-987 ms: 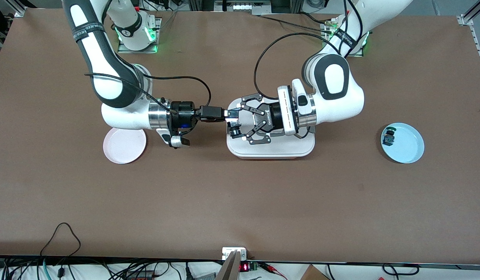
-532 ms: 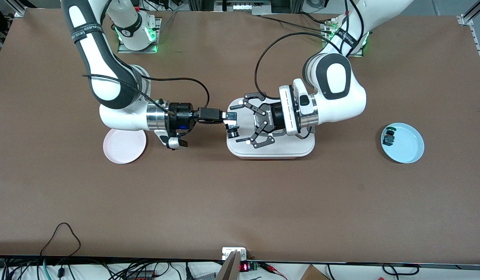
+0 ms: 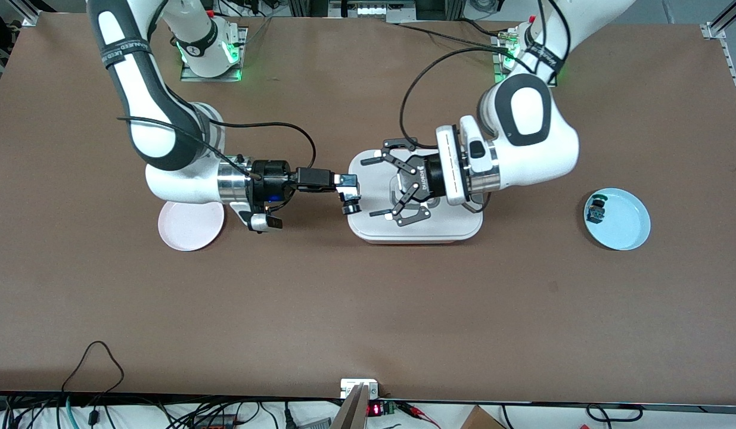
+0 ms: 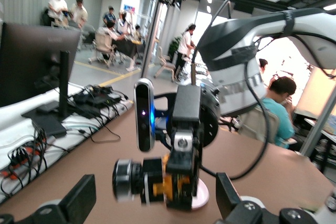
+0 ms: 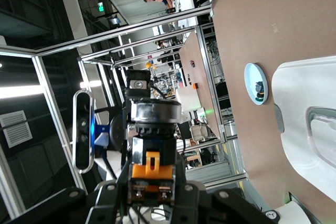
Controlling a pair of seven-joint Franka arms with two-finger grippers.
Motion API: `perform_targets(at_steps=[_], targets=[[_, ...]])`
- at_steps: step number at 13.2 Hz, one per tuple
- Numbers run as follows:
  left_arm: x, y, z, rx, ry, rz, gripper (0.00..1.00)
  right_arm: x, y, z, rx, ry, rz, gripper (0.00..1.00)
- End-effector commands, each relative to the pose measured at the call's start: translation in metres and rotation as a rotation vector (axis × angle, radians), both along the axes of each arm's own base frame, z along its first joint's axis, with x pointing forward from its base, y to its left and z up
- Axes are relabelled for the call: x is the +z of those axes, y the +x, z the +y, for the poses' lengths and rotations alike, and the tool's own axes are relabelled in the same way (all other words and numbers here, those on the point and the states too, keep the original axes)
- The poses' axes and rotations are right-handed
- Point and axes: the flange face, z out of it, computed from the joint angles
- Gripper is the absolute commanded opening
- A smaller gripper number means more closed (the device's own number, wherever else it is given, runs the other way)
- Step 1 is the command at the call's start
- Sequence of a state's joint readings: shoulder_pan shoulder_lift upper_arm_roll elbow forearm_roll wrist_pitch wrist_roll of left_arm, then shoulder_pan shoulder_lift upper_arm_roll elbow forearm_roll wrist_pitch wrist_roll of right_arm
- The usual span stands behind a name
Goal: Transfer orange switch to right arm and place
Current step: 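Grasp the switch with the right gripper while the left gripper opens, then pull the right gripper back with the switch while the left gripper withdraws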
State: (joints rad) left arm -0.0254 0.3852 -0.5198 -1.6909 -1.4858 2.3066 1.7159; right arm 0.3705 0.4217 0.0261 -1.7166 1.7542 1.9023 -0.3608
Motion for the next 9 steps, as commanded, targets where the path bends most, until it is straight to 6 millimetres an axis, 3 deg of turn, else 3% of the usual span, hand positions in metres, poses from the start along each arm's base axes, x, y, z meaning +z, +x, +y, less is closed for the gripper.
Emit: perform_targets(at_steps=[1, 2, 4, 7, 9], targets=[[0.036, 0.008, 0.048, -0.089, 0.101, 0.088, 1.0, 0.007, 0.016, -0.034, 0.047, 0.002, -0.027, 0.0], [0.041, 0.008, 0.065, -0.152, 0.187, 0.169, 1.0, 0.007, 0.018, -0.047, 0.073, -0.001, -0.021, 0.0], [0.045, 0.012, 0.102, -0.201, 0.483, 0.287, 1.0, 0.011, 0.026, -0.09, 0.134, -0.033, -0.045, 0.0], [0.033, 0.005, 0.113, -0.221, 0.692, 0.439, 1.0, 0.016, 0.028, -0.177, 0.227, -0.053, -0.055, 0.0], [0.007, 0.01, 0.12, -0.154, 0.797, 0.561, 1.0, 0.016, 0.019, -0.23, 0.298, -0.062, -0.051, 0.0]])
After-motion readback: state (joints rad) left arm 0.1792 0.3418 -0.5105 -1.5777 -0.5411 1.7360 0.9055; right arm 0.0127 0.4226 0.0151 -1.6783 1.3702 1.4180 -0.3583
